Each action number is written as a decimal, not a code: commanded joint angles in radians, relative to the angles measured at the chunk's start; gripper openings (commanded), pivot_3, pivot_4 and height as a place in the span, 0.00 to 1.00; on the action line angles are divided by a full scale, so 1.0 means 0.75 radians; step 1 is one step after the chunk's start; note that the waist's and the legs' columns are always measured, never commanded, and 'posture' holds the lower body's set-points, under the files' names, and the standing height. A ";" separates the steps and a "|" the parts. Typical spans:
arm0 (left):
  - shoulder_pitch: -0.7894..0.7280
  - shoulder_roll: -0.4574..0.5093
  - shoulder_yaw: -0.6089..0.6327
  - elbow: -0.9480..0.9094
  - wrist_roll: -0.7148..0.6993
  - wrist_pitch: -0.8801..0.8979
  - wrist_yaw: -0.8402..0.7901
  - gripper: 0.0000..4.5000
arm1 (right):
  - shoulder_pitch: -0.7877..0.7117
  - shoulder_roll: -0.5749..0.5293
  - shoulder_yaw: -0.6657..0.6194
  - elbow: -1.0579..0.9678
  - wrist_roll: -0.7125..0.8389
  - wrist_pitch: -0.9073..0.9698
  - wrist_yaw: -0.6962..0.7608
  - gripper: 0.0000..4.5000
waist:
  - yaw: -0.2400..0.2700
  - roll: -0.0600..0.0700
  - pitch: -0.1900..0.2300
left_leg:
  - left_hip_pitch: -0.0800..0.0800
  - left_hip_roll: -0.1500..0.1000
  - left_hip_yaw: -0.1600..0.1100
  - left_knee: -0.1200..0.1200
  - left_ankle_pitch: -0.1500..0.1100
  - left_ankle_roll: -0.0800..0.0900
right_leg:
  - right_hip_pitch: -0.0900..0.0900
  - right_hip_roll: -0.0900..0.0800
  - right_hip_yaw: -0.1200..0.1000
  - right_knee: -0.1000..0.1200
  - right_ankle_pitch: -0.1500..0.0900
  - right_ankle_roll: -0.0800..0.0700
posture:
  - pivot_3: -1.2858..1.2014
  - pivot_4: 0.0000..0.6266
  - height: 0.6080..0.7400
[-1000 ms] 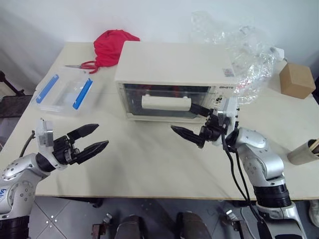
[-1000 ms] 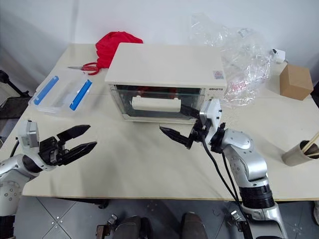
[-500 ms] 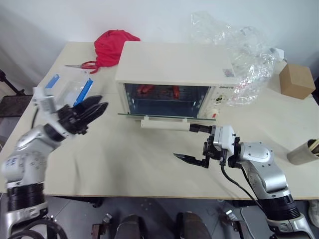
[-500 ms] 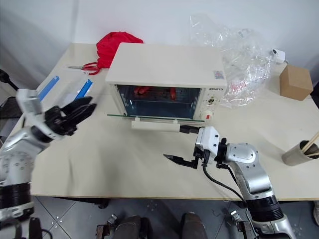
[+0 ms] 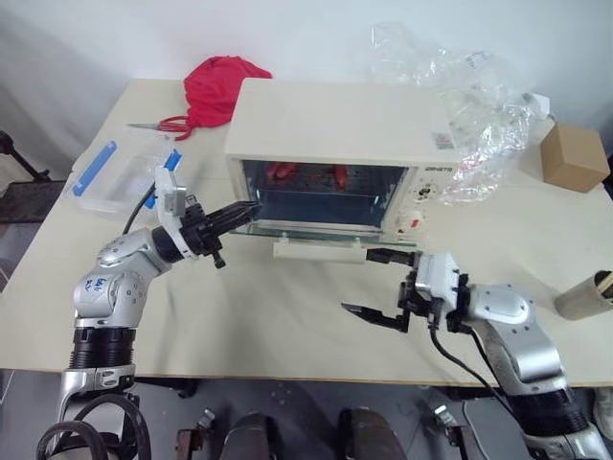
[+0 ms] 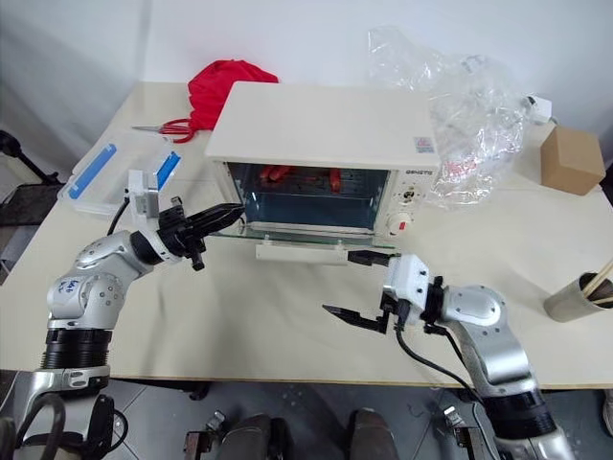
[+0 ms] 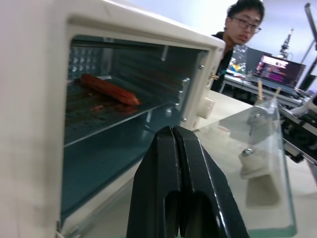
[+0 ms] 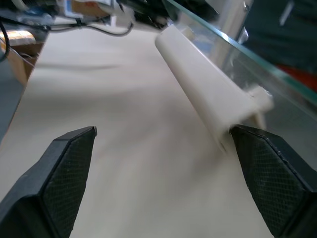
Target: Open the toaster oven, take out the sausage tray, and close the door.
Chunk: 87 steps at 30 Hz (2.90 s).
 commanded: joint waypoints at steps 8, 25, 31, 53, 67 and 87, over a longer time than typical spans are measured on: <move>0.102 0.006 -0.088 0.048 0.181 -0.110 -0.045 0.00 | 0.620 -0.172 -0.595 -0.141 0.096 0.058 -0.051 1.00 | 0.016 0.000 0.000 | 0.003 0.000 0.004 0.001 0.000 0.000 | 0.002 0.001 0.002 -0.004 0.000 0.000 | 0.52 0.24 1.00; 0.295 -0.070 -0.015 0.019 0.220 -0.468 -0.067 0.00 | -0.241 -0.084 0.098 -0.302 -0.478 0.341 -0.550 1.00 | -0.006 0.000 0.000 | 0.004 0.002 0.006 0.001 0.003 -0.001 | -0.003 -0.001 0.004 0.003 -0.001 -0.002 | 0.52 0.24 1.00; 0.451 -0.030 0.160 -0.087 0.175 -0.485 0.007 0.30 | -0.591 0.153 0.510 0.099 -1.144 0.126 -0.972 1.00 | -0.040 0.000 0.000 | 0.002 0.002 0.007 0.002 0.003 -0.001 | -0.003 -0.002 0.003 0.004 -0.001 -0.002 | 0.52 0.24 1.00; 0.573 -0.039 0.247 -0.195 0.146 -0.438 0.106 0.92 | -1.044 0.430 0.711 0.735 -1.602 0.094 -1.168 0.80 | -0.085 0.000 0.000 | 0.000 0.003 0.002 -0.002 0.003 -0.002 | -0.006 -0.003 -0.006 0.013 -0.001 -0.002 | 0.52 0.24 1.00; 0.574 -0.065 0.212 -0.207 0.145 -0.432 0.115 0.92 | -1.098 0.489 0.717 0.752 -1.632 0.090 -1.145 0.01 | -0.101 0.000 0.000 | 0.000 0.003 0.002 -0.002 0.003 -0.002 | -0.006 -0.004 -0.006 0.013 -0.001 -0.003 | 0.52 0.24 1.00; 0.567 -0.076 0.229 -0.173 0.139 -0.412 0.124 0.92 | -0.753 0.229 0.590 0.191 -1.355 -0.098 -0.756 0.01 | -0.107 0.000 0.000 | 0.000 0.003 -0.001 -0.005 0.003 -0.003 | -0.007 -0.005 -0.009 0.012 -0.001 -0.003 | 0.52 0.24 1.00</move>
